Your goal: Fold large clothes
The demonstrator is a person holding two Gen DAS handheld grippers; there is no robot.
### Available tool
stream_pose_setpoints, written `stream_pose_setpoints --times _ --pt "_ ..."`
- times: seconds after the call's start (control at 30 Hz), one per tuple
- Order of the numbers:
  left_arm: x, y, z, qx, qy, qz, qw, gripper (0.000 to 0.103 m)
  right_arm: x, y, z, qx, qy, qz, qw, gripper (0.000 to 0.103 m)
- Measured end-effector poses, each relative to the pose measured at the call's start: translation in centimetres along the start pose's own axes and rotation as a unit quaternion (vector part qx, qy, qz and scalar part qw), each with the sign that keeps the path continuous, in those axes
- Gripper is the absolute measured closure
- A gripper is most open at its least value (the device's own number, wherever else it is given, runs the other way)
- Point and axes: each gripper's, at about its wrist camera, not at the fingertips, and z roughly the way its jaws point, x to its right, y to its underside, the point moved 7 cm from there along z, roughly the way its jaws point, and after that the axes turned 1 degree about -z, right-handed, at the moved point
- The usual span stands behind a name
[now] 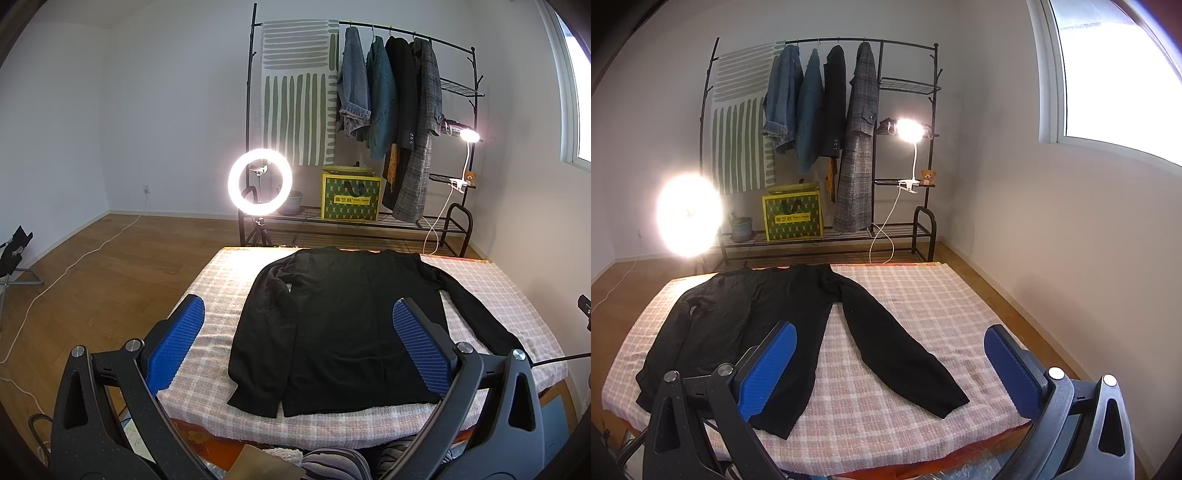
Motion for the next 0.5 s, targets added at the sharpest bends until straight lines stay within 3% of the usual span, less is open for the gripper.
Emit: stream_pose_setpoints --times 0.5 --pt "0.31 0.14 0.06 0.002 -0.001 0.002 1.0000 0.000 0.19 0.05 -0.15 0.000 -0.001 0.003 1.000 0.000"
